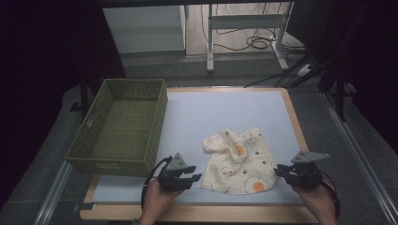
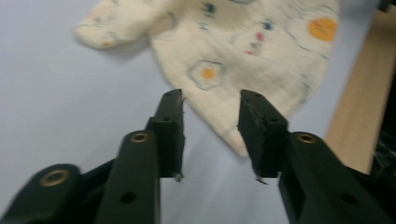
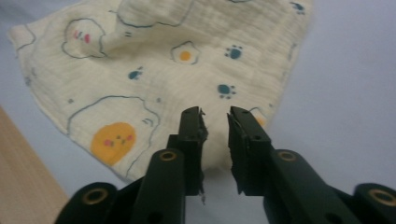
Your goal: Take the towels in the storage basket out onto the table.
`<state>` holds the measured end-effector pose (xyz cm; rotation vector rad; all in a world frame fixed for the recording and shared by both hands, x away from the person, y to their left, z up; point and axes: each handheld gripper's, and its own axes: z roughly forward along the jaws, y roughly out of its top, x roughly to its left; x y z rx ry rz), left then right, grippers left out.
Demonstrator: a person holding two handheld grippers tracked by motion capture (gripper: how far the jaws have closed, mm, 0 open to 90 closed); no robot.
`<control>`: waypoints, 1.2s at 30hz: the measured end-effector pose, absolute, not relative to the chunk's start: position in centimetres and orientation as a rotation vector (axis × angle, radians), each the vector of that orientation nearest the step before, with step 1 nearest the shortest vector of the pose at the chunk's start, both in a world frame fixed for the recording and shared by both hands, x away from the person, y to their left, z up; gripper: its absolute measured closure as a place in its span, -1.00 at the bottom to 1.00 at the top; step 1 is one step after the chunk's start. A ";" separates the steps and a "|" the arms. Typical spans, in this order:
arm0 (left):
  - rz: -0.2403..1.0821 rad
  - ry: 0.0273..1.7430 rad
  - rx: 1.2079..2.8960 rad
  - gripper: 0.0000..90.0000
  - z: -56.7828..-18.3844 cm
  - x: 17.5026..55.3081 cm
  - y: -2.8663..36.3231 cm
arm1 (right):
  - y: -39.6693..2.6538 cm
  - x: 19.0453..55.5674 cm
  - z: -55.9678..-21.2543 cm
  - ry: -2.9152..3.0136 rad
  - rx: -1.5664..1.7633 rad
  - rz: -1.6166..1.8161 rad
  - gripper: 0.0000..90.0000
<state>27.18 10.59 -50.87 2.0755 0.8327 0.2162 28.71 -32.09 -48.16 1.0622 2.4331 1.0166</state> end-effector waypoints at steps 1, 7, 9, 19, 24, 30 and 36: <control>0.220 0.848 2.071 0.32 -50.9 27.7 10.7 | -32.3 28.9 -48.2 2.422 1.076 1.025 0.57; 0.251 0.918 2.064 0.31 -51.1 31.5 10.0 | -32.7 32.1 -48.8 2.395 1.106 1.030 0.50; 0.267 0.939 2.071 0.30 -51.1 32.7 9.6 | -32.6 33.3 -49.1 2.381 1.124 1.049 0.51; 0.321 0.968 2.117 0.21 -51.7 38.0 7.2 | -30.6 39.5 -49.1 2.328 1.147 1.076 0.58; 0.374 0.985 2.155 0.15 -52.5 39.6 6.3 | -28.8 42.2 -48.8 2.314 1.121 1.045 0.58; 0.348 0.982 2.144 0.19 -53.7 39.9 5.9 | -27.1 44.1 -50.1 2.348 1.122 0.988 0.43; 0.303 0.964 2.137 0.80 -53.7 39.9 5.9 | -26.5 44.5 -51.7 2.363 1.181 0.943 0.71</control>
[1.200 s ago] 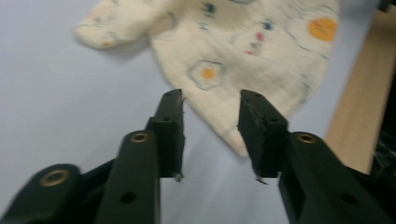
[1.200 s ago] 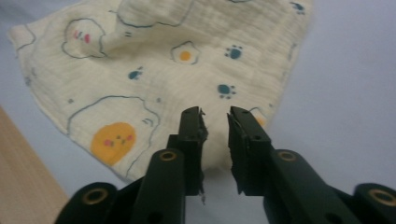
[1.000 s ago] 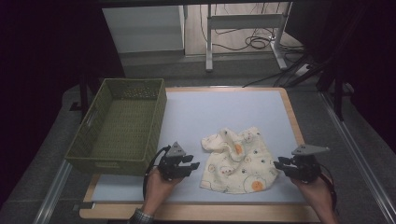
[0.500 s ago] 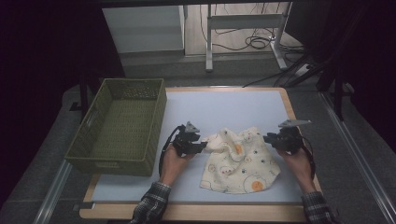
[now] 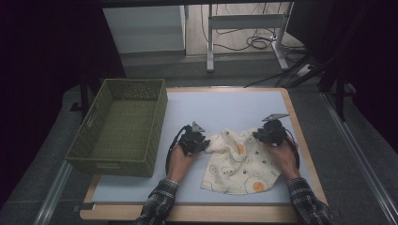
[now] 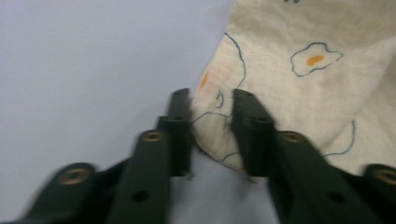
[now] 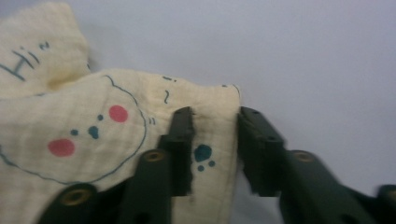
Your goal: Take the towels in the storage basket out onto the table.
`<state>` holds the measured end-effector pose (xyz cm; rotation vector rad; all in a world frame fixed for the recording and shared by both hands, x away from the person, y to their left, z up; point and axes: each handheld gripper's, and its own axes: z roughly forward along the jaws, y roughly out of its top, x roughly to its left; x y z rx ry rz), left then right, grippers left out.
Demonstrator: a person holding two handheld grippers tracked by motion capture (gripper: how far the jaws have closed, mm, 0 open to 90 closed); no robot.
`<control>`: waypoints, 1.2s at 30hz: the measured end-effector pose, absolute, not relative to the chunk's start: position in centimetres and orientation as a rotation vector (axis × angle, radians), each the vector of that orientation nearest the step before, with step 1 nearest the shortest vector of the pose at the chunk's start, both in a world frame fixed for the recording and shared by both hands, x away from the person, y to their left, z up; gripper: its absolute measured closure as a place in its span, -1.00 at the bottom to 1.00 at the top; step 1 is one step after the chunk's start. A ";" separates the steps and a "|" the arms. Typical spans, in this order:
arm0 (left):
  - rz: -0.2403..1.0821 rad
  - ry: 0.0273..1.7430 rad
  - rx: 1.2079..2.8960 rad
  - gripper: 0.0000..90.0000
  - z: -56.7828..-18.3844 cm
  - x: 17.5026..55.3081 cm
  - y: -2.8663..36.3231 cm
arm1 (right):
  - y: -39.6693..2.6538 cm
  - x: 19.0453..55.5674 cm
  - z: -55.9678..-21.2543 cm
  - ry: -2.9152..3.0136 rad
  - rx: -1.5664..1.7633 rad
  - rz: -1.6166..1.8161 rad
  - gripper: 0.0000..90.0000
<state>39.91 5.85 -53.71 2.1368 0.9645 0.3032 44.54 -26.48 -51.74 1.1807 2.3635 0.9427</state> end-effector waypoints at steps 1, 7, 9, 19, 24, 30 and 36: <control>0.304 0.959 2.144 0.90 -53.6 40.0 5.8 | -26.5 44.5 -51.7 2.373 1.182 0.954 0.86; 0.409 0.981 2.138 0.94 -52.1 41.2 7.0 | -26.3 44.1 -50.5 2.335 1.125 0.897 0.93; 0.445 0.998 2.119 0.94 -51.2 41.8 7.6 | -26.6 44.3 -49.7 2.294 1.135 0.927 0.92; 0.521 1.064 2.079 0.58 -50.5 44.3 8.4 | -28.2 45.6 -50.3 2.250 1.218 0.907 0.69; 0.504 1.076 2.075 0.40 -50.9 44.3 8.7 | -29.1 45.9 -50.1 2.228 1.245 0.922 0.57; 0.473 1.080 2.086 0.32 -51.6 44.0 8.7 | -29.5 46.8 -49.6 2.210 1.244 0.951 0.51; 0.449 1.107 2.115 0.20 -53.0 43.9 8.6 | -28.7 48.1 -49.9 2.204 1.253 0.984 0.40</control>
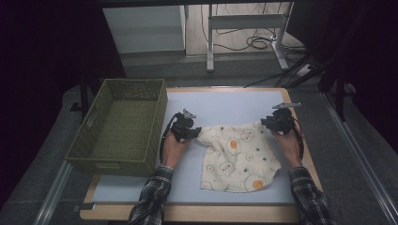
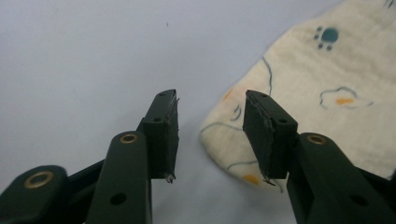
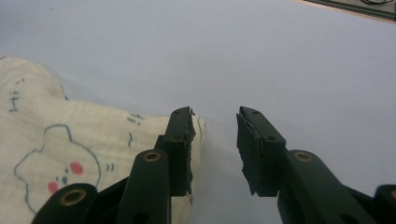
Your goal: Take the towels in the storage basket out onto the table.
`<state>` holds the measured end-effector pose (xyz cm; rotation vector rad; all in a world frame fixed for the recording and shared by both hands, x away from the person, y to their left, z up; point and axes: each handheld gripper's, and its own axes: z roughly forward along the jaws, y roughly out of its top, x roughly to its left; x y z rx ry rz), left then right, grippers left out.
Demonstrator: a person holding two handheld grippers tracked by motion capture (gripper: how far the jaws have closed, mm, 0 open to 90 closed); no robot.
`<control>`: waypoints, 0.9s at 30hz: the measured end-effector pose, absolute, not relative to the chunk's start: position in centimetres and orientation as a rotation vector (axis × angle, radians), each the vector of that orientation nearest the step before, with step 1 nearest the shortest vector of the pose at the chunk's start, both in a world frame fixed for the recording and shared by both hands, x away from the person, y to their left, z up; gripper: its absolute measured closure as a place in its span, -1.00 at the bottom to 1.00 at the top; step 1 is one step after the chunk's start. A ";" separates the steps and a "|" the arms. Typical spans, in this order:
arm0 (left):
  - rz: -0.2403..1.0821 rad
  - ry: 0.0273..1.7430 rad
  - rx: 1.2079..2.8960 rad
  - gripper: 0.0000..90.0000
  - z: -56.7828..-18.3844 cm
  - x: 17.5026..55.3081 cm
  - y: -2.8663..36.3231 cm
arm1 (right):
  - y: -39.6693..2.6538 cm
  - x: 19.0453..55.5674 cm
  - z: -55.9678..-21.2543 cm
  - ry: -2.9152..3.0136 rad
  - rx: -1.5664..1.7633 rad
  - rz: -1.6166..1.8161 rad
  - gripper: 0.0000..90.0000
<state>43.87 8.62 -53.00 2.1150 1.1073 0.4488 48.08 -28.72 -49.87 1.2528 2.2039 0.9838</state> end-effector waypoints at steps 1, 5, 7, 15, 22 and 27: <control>0.447 1.108 2.131 0.19 -53.2 43.9 8.5 | -28.5 48.3 -50.1 2.210 1.254 0.990 0.38; 0.376 1.096 2.107 0.54 -53.6 43.7 8.5 | -27.5 48.8 -51.5 2.291 1.276 0.914 0.45; 0.330 1.071 2.118 0.87 -53.5 43.8 8.3 | -27.5 48.6 -51.7 2.301 1.283 0.946 0.83; 0.568 1.057 2.039 0.94 -48.7 45.7 9.2 | -27.7 47.8 -48.2 2.212 1.195 0.981 0.92; 0.583 1.102 2.092 0.28 -49.0 46.6 8.7 | -28.9 48.4 -48.2 2.171 1.244 0.948 0.46; 0.555 1.150 2.077 0.19 -50.7 47.0 9.0 | -29.6 49.0 -49.1 2.180 1.279 0.974 0.44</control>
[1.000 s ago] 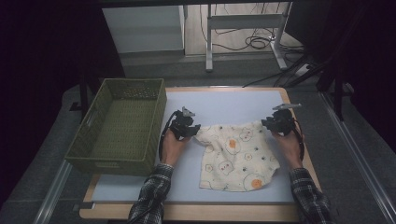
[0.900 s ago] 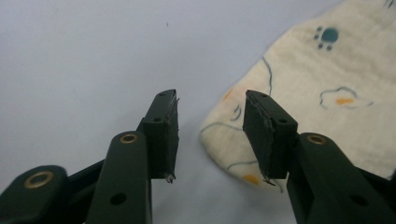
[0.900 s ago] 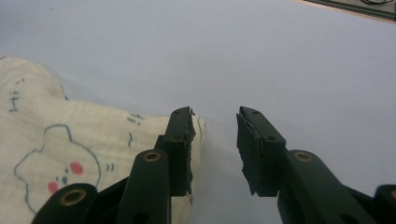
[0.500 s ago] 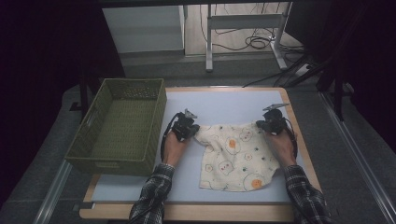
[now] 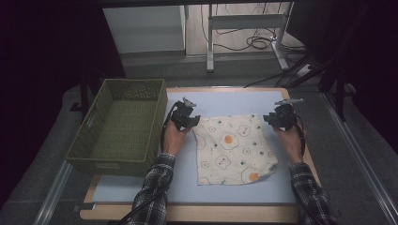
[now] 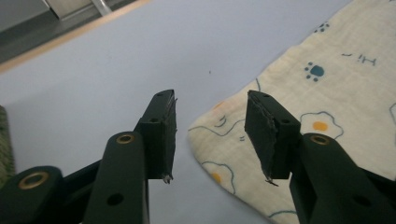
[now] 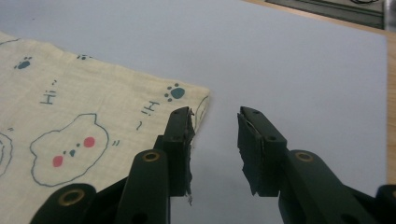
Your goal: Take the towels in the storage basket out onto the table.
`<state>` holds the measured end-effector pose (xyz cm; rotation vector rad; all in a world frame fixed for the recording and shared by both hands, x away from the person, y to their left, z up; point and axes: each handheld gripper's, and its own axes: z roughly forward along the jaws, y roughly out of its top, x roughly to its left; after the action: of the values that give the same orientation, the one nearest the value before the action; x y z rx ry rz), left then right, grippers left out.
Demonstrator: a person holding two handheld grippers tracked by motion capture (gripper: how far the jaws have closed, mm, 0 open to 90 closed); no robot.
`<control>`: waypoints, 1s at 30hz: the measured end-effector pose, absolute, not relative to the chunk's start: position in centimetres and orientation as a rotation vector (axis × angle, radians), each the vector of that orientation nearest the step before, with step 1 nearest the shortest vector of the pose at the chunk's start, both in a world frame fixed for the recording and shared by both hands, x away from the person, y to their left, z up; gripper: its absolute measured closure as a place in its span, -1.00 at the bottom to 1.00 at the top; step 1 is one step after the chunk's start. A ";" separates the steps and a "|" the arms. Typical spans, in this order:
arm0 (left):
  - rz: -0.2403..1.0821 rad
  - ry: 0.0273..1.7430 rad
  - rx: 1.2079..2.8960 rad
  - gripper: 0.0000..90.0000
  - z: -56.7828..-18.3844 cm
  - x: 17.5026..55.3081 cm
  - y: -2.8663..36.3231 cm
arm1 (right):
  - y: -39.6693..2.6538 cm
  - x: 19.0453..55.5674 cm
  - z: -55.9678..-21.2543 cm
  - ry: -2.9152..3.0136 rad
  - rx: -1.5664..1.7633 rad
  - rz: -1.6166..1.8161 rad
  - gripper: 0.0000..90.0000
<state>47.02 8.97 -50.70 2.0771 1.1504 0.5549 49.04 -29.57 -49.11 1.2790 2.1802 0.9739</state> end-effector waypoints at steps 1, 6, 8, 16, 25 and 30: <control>0.551 1.155 2.077 0.18 -50.9 47.1 9.0 | -29.5 49.2 -49.3 2.183 1.279 0.985 0.44; 0.524 1.185 2.028 0.16 -51.4 47.5 9.5 | -28.5 50.2 -50.0 2.215 1.262 1.010 0.45; 0.517 1.192 2.021 0.17 -51.6 47.6 9.7 | -28.0 50.8 -50.3 2.219 1.250 1.004 0.46; 0.495 1.216 2.009 0.17 -52.9 48.0 9.7 | -26.8 52.7 -51.4 2.205 1.248 0.969 0.47; 0.443 1.179 2.016 0.49 -54.2 48.0 9.6 | -26.2 53.1 -52.2 2.235 1.245 0.949 0.79; 0.415 1.163 2.018 0.92 -54.1 47.7 9.3 | -25.6 52.7 -51.7 2.248 1.233 0.893 0.94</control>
<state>47.70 9.31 -54.08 2.0184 1.1630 0.4154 52.72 -25.59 -51.73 1.2326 2.2479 0.8926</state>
